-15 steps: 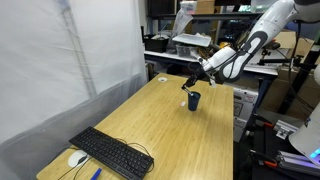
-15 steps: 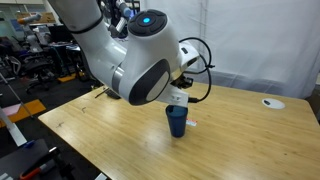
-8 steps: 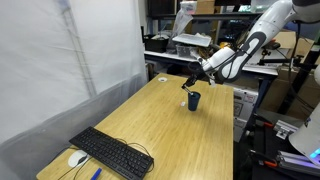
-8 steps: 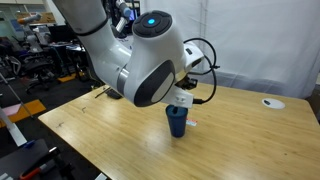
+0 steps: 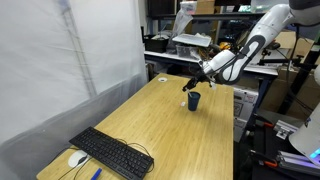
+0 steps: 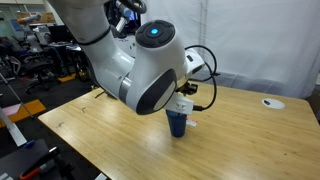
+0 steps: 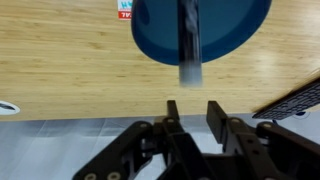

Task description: Put the black marker inside the dark blue cup

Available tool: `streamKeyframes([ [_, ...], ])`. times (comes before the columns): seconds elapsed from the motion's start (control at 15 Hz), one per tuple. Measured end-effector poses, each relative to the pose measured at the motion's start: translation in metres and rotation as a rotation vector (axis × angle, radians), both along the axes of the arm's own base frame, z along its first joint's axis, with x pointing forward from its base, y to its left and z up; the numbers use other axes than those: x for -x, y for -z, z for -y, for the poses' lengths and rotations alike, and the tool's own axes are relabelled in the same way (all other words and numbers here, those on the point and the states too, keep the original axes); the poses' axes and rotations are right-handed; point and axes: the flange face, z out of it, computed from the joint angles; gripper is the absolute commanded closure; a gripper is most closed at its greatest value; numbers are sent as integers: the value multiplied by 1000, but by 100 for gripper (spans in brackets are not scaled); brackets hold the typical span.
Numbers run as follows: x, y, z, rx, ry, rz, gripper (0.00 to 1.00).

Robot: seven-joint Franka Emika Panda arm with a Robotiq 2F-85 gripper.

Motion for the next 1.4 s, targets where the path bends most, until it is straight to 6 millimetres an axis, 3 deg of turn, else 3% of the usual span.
streamKeyframes([
  [0.33,0,-1,-3,-10,0,0,1],
  [0.6,-2,4,-25,-37,-12,-81,0],
  [0.8,-9,-4,-48,-33,-25,-211,0],
  [1.4,-37,-76,-93,37,37,-571,0],
])
